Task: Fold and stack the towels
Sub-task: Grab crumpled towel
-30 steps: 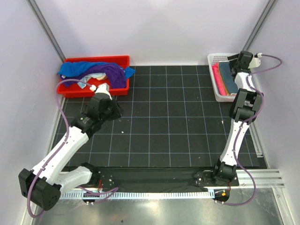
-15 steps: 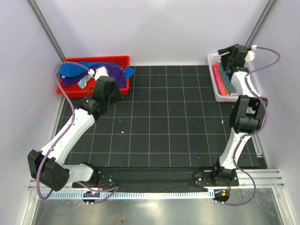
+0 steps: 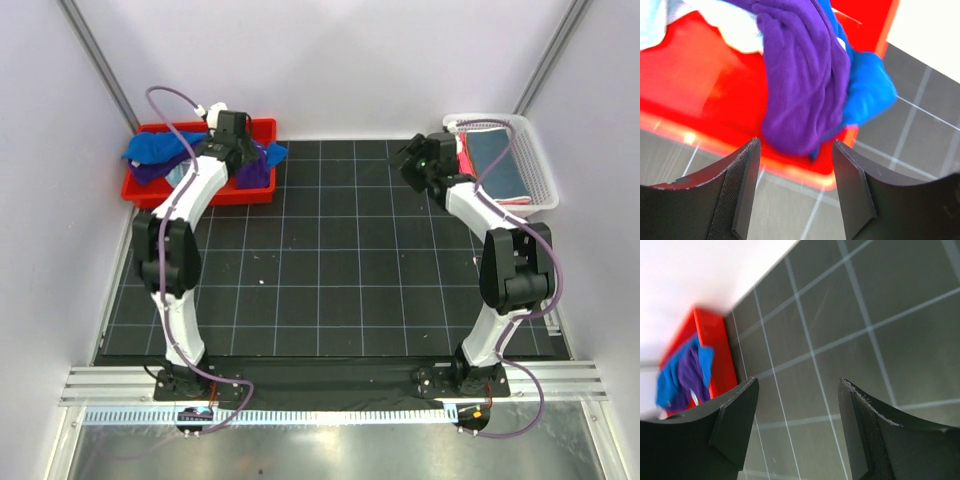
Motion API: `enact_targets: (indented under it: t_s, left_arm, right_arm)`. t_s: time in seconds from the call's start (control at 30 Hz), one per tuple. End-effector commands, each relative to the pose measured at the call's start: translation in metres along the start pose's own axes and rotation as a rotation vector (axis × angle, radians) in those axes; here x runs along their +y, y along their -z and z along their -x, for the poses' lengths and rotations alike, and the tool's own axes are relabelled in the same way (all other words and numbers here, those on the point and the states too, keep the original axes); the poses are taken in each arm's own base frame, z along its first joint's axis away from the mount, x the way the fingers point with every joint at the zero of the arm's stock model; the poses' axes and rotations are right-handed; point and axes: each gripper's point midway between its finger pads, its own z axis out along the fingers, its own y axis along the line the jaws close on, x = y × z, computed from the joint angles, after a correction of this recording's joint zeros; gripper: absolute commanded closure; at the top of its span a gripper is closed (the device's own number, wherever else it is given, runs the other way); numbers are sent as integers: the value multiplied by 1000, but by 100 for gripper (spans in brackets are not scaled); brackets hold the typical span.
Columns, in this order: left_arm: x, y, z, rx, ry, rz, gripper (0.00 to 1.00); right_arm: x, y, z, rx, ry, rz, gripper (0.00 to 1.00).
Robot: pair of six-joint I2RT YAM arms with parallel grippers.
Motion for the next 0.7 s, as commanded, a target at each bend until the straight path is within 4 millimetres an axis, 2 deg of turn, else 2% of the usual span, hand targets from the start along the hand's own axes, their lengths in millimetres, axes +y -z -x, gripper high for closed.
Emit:
enact_targets:
  t_s: [0.0,0.03,0.07,0.17,0.27,0.37,0.4,0.53,0.67]
  left_arm:
    - [-13,-33,10,-16,-40,-31,36]
    - [-12,-53,-7,18,-53,-19,36]
    - [-16,-60,-2,8,-57,-27,36]
    - [-17,-86,-16,30,-58,-9,36]
    - [-12,-99,-26,40,-38,18,38]
    - [-9,-105,-29,40,-25,37,45]
    - [-8,-105,-30,39,-22,40,50]
    - [-5,-102,-25,21,-18,47,61]
    - [-4,-100,-18,5,-20,48,76]
  right_arm:
    - [37,28,0,-24,112,109,29]
    - [41,28,-7,-14,126,116,30]
    - [37,28,-14,3,138,107,30]
    - [29,29,-27,27,163,101,30]
    - [22,27,-38,59,176,98,31]
    - [19,26,-42,70,187,94,32]
    - [20,28,-40,64,189,97,32]
    - [19,28,-44,78,193,102,35]
    - [20,29,-48,86,193,105,37]
